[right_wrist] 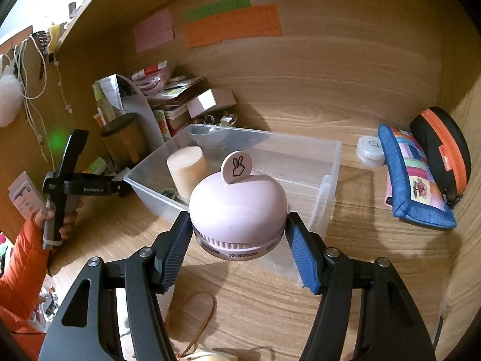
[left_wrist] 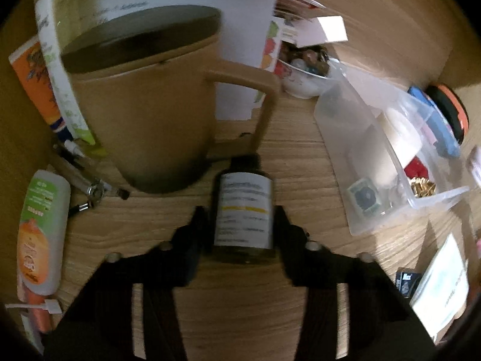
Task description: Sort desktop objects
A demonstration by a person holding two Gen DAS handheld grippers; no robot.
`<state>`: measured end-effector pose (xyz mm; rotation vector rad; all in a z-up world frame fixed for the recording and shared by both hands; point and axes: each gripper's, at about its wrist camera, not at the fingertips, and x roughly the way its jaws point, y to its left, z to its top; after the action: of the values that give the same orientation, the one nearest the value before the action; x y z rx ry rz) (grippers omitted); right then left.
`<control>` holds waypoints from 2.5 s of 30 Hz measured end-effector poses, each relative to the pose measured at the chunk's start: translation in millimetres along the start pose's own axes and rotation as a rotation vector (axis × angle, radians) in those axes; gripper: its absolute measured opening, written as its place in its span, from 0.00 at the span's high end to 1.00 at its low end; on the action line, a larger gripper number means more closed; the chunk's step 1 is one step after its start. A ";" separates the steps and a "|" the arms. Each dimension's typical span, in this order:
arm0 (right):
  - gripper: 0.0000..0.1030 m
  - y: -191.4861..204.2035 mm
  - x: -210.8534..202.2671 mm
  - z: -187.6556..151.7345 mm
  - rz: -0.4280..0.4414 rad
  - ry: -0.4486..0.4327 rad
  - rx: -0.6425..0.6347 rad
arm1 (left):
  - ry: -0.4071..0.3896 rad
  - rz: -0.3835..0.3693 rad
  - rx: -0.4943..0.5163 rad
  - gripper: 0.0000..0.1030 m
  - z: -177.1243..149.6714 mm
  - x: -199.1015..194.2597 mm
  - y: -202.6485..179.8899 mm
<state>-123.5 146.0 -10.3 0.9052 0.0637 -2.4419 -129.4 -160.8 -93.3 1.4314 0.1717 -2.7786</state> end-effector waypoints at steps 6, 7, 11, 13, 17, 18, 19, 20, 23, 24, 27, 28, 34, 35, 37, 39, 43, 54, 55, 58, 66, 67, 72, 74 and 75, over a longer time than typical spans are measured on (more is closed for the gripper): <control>0.42 -8.8 8.3 13.2 -0.016 -0.004 0.007 | -0.019 -0.005 -0.026 0.60 -5.5 -10.2 -9.5; 0.42 -10.7 11.1 15.8 -0.024 0.000 0.008 | -0.030 -0.013 -0.029 0.60 -7.0 -14.7 -10.5; 0.42 -21.7 26.7 23.1 -0.053 0.034 0.018 | -0.070 -0.049 -0.030 0.60 -13.6 -37.7 -18.4; 0.42 -26.7 33.5 25.9 -0.060 0.049 0.024 | -0.094 -0.062 -0.029 0.60 -11.0 -49.1 -19.4; 0.42 -31.3 40.6 29.7 -0.059 0.057 0.028 | -0.147 -0.109 -0.007 0.60 -2.8 -76.1 -34.4; 0.42 -31.8 41.8 30.9 -0.061 0.058 0.027 | -0.159 -0.121 0.004 0.60 3.0 -80.7 -39.0; 0.42 -31.9 43.2 31.7 -0.063 0.059 0.024 | -0.166 -0.131 0.014 0.60 15.0 -76.9 -42.5; 0.42 -32.1 45.2 32.8 -0.064 0.061 0.020 | -0.176 -0.145 0.025 0.60 21.7 -78.4 -48.4; 0.42 -32.9 49.9 35.7 -0.062 0.069 0.014 | -0.193 -0.183 0.061 0.60 35.2 -80.5 -69.7; 0.42 -33.2 51.1 36.7 -0.062 0.070 0.012 | -0.197 -0.191 0.072 0.60 38.4 -81.1 -76.9; 0.42 -33.4 55.2 40.1 -0.065 0.074 0.007 | -0.200 -0.219 0.110 0.60 48.2 -80.8 -99.2; 0.42 -33.7 56.4 40.9 -0.061 0.074 0.006 | -0.196 -0.229 0.120 0.60 52.2 -76.3 -106.3; 0.42 -35.8 62.2 39.6 -0.058 0.063 0.006 | -0.165 -0.281 0.149 0.60 72.7 -58.9 -137.5; 0.42 -36.9 64.1 38.8 -0.052 0.064 0.009 | -0.158 -0.281 0.155 0.60 74.3 -55.9 -141.4; 0.42 -39.3 67.5 37.5 -0.044 0.071 0.015 | -0.141 -0.272 0.177 0.60 78.7 -47.1 -152.2; 0.42 -39.4 68.2 36.8 -0.048 0.067 0.004 | -0.126 -0.267 0.193 0.60 78.8 -42.0 -157.0; 0.42 -35.8 67.9 34.1 -0.064 0.060 -0.029 | -0.094 -0.239 0.230 0.60 81.6 -23.9 -173.1; 0.46 -34.3 69.3 30.7 -0.061 0.065 -0.058 | -0.043 -0.137 0.339 0.60 72.8 3.2 -198.5; 0.46 -34.4 69.6 31.0 -0.060 0.063 -0.060 | -0.043 -0.133 0.342 0.60 72.2 5.0 -198.8; 0.46 -33.7 67.2 30.4 -0.054 0.049 -0.064 | -0.049 -0.120 0.352 0.60 70.8 4.7 -199.7; 0.45 -33.1 61.9 32.2 -0.053 0.022 -0.053 | -0.052 -0.131 0.342 0.53 69.8 -1.8 -196.9; 0.45 -33.2 61.5 32.2 -0.052 0.020 -0.052 | -0.053 -0.140 0.338 0.50 69.7 -4.2 -196.5; 0.45 -35.2 58.9 32.2 -0.029 0.019 -0.040 | -0.104 -0.112 0.337 0.42 69.3 -23.8 -193.6; 0.45 -36.2 57.9 32.6 -0.021 0.019 -0.038 | -0.116 -0.101 0.331 0.42 69.2 -31.4 -189.6; 0.45 -36.9 58.0 33.1 -0.015 0.021 -0.037 | -0.125 -0.090 0.327 0.41 68.8 -34.9 -187.1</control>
<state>-198.2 143.5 -25.5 0.9175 0.1236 -2.4371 -176.3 16.7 -8.1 1.3258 -0.2370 -3.0702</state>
